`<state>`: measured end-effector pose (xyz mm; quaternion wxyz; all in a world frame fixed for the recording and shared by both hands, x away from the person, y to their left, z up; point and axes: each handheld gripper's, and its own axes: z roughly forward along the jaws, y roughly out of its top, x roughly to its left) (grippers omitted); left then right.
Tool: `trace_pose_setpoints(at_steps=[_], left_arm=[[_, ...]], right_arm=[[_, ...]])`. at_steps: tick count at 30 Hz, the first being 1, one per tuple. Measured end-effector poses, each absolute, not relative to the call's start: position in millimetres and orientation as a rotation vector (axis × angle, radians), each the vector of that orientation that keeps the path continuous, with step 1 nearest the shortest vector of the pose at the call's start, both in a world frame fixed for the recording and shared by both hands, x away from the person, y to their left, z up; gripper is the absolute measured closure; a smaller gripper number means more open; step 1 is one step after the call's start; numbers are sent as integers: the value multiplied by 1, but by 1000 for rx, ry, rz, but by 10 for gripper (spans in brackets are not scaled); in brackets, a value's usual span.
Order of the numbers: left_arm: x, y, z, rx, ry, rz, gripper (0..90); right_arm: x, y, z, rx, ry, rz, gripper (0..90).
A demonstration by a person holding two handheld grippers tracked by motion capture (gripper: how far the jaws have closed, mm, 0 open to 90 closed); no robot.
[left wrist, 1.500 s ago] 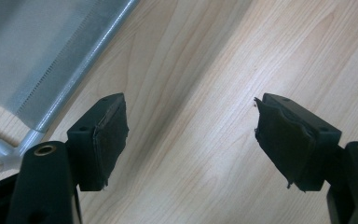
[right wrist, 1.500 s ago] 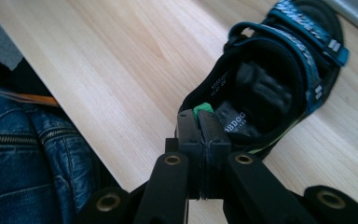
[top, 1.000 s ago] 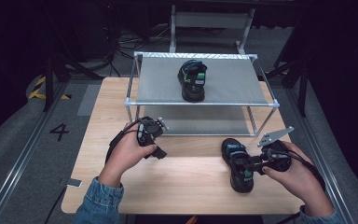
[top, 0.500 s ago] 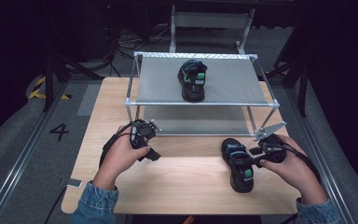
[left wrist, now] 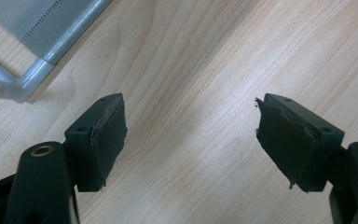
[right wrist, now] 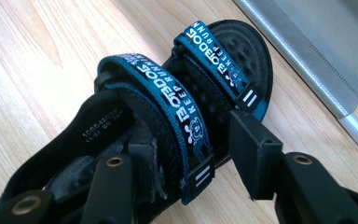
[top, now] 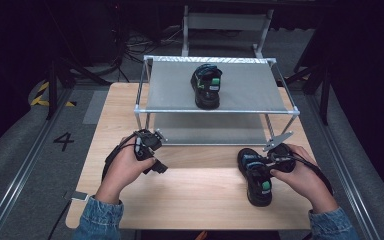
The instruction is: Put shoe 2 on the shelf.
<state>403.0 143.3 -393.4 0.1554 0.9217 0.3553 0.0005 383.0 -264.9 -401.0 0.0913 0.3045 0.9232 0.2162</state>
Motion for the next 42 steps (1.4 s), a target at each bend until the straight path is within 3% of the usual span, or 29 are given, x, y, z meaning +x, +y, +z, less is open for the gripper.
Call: trace_pose_setpoints(at_steps=[3,4,8,22,42], left_arm=[[402,144,-394,2634,1030,2,242],[401,145,-394,2639,1027,2,242],[399,149,-395,2633,1033,-1,242],[395,164,-401,2626,1089,-12,236],[399,177,-408,2628,1125,-20,200]], right_arm=[[382,-264,-400,907,2737,633,604],[382,-263,-400,905,2735,632,687],[382,-260,-396,929,2755,626,714],[383,-257,-372,967,2742,697,717],[385,-251,-310,1047,2760,729,712]])
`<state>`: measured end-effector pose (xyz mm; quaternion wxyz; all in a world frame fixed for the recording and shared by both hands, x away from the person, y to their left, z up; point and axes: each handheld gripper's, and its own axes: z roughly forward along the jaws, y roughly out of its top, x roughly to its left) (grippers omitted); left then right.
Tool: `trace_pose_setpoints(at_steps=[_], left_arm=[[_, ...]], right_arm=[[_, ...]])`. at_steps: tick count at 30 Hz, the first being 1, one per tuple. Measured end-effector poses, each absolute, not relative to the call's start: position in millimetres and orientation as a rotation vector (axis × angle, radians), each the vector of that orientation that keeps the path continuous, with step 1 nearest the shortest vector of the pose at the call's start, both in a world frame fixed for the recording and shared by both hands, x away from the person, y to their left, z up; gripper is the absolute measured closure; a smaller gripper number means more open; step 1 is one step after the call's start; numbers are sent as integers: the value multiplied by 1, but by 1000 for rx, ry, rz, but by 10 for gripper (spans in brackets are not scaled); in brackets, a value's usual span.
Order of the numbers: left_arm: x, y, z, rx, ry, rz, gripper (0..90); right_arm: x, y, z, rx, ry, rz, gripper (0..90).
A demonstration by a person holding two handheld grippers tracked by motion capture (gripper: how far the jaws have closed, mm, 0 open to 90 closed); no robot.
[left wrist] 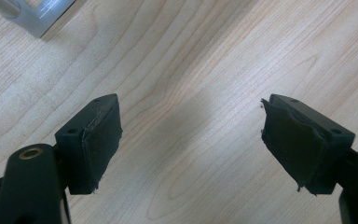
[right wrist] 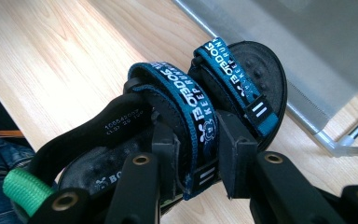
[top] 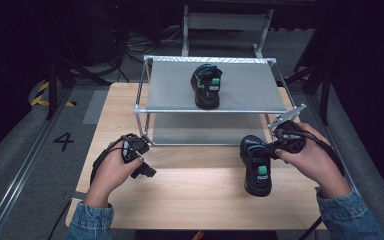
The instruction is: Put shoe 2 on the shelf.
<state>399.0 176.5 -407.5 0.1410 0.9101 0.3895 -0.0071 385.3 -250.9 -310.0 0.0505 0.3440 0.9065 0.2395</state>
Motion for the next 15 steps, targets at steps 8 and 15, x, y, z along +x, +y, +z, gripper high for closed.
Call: trace_pose_setpoints(at_steps=[8,15], left_arm=[[398,178,-409,2645,1129,-52,198],[399,180,-409,2645,1124,-46,198]], right_arm=[[388,-250,-284,1093,2743,756,712],[392,-246,-263,1102,2750,783,712]])
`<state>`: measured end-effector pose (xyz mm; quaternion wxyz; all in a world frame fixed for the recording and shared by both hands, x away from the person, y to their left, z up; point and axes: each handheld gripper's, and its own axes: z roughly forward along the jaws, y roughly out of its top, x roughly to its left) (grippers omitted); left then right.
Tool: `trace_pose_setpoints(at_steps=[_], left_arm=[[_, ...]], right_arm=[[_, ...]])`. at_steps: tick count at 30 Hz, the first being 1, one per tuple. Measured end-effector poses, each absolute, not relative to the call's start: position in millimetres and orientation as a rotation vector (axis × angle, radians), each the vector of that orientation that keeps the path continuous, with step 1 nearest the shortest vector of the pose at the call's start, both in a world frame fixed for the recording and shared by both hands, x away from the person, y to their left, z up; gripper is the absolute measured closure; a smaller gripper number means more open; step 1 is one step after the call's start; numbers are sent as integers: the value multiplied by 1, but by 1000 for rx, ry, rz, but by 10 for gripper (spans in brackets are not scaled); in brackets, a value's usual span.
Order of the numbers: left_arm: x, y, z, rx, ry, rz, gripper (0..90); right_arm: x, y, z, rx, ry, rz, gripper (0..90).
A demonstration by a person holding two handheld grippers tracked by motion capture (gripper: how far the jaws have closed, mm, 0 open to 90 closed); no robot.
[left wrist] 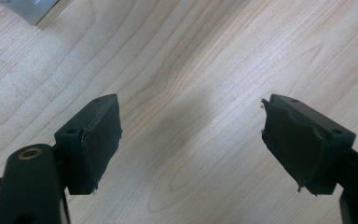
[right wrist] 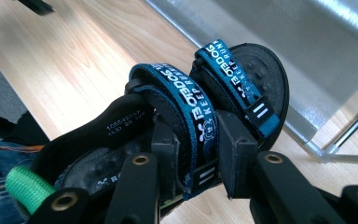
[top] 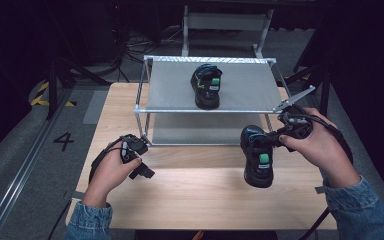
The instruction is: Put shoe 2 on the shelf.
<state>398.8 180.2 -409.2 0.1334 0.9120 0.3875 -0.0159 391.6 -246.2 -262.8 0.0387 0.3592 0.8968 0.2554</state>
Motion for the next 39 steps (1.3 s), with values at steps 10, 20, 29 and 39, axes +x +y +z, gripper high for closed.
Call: trace_pose_setpoints(at_steps=[10,20,29,39], left_arm=[[399,182,-408,2642,1127,-47,198],[397,182,-411,2640,1129,-26,198],[399,180,-412,2639,1123,-22,195],[405,177,-414,2657,1102,-36,193]], right_arm=[[396,-243,-232,1094,2763,832,712],[405,-238,-200,1048,2739,896,712],[433,-232,-186,1015,2692,889,713],[476,-228,-180,1024,2632,889,713]])
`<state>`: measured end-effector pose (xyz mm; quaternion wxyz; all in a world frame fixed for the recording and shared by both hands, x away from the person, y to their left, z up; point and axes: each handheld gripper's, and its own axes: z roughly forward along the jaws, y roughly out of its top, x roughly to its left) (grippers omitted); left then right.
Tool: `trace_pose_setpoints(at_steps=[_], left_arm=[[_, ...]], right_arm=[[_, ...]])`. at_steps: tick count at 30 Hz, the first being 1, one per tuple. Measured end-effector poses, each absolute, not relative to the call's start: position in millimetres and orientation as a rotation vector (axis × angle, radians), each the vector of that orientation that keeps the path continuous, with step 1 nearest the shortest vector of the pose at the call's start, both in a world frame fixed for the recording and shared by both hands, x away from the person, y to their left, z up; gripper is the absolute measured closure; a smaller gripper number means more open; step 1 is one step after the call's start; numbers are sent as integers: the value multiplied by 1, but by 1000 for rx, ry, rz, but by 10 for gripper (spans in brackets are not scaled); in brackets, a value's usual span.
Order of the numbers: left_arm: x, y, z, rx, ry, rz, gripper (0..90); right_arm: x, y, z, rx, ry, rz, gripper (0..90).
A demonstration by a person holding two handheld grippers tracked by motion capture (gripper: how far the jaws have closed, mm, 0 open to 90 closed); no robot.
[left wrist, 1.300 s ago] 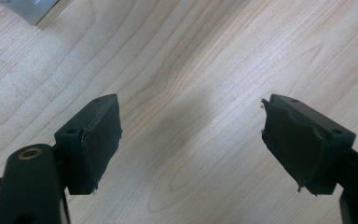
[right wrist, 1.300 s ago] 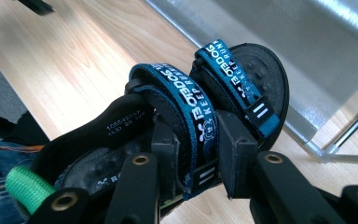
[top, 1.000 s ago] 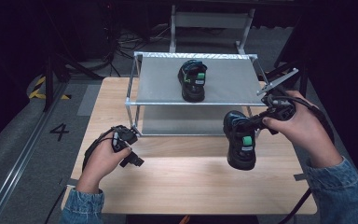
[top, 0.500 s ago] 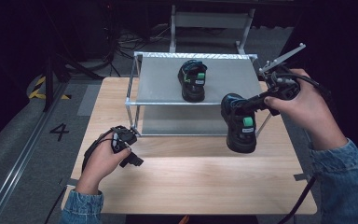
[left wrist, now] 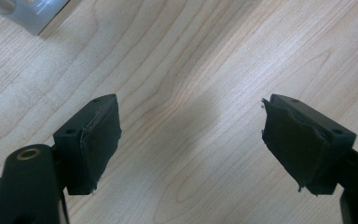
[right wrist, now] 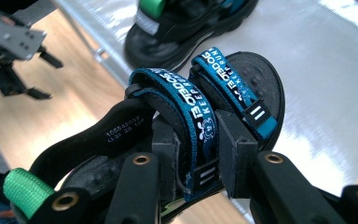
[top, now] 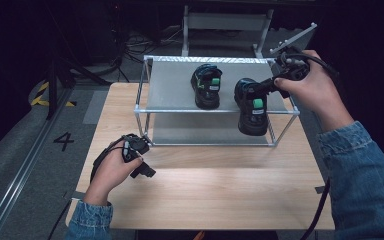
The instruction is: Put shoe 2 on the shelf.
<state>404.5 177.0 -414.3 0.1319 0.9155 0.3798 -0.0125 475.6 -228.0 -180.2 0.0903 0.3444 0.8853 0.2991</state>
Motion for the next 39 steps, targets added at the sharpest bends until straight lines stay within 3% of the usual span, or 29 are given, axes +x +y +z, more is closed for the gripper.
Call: trace_pose_setpoints(at_steps=[17,39], left_arm=[[406,177,-416,2653,1094,-57,191],[406,182,-417,2653,1095,-53,194]], right_arm=[[541,-217,-195,1062,2593,846,713],[581,-194,-217,1095,2605,865,710]])
